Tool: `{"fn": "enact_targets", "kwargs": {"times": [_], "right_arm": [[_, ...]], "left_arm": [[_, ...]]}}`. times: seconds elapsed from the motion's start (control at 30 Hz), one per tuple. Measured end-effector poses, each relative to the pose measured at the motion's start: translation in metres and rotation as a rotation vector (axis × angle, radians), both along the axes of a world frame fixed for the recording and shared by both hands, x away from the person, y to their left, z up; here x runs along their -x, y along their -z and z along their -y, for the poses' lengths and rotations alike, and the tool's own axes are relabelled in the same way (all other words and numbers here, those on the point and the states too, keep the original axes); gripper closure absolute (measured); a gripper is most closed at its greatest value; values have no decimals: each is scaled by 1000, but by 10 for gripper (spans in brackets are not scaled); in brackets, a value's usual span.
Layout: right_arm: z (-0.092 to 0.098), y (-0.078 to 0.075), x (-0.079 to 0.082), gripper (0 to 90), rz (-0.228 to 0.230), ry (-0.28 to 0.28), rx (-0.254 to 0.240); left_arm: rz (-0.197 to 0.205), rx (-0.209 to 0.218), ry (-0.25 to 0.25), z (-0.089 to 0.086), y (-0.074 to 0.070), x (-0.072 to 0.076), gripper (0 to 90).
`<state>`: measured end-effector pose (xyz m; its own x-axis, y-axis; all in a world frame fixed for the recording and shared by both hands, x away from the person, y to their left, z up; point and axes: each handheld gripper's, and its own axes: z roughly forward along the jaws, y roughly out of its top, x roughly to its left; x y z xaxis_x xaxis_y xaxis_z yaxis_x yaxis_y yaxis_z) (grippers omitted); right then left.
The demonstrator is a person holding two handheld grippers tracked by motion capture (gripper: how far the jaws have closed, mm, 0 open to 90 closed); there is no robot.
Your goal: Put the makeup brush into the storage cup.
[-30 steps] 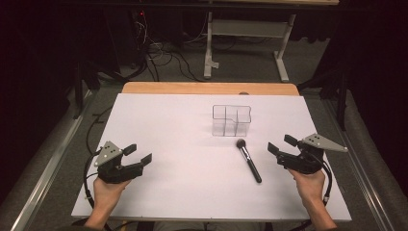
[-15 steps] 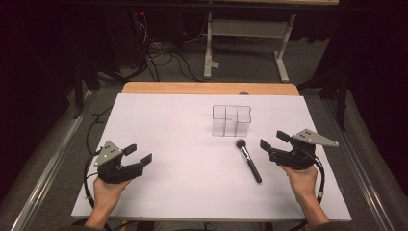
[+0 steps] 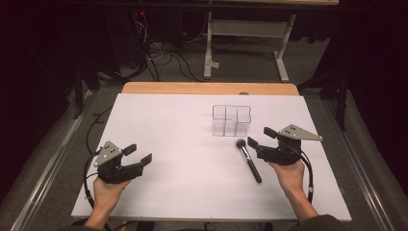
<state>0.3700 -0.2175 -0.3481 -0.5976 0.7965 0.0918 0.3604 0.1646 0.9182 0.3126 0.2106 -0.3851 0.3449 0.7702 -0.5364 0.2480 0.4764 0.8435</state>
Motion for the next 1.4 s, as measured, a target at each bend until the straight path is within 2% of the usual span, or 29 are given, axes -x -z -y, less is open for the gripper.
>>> {"fn": "enact_targets", "kwargs": {"times": [0.4, 0.73, 0.97, 1.07, 1.1, 1.17, 1.23, 1.4], "right_arm": [[-18, 0, -6, 264, -2, -22, 9], [-25, -3, -9, 265, -17, -23, 53], [-27, -5, -10, 267, -33, -22, 99], [-27, -5, -11, 268, -57, -19, 125], [-27, -6, -12, 267, -69, -15, 152], [-27, -6, -12, 267, -73, -15, 161], [-25, -9, -13, 269, -84, -11, 190], [-24, -13, -13, 286, -115, -6, 220]], "left_arm": [[0, 3, -1, 0, 0, 0, 294], [-1, 6, 1, 0, 0, 0, 293], [-4, 20, -3, -1, -1, 0, 293], [-6, 17, -1, -1, 0, -1, 293], [-7, 15, 1, -1, 0, -1, 292], [-6, 15, 0, -1, 0, -1, 292], [-8, 15, 0, -1, 0, -1, 292], [-6, 15, 0, -1, 0, -1, 292]]}}
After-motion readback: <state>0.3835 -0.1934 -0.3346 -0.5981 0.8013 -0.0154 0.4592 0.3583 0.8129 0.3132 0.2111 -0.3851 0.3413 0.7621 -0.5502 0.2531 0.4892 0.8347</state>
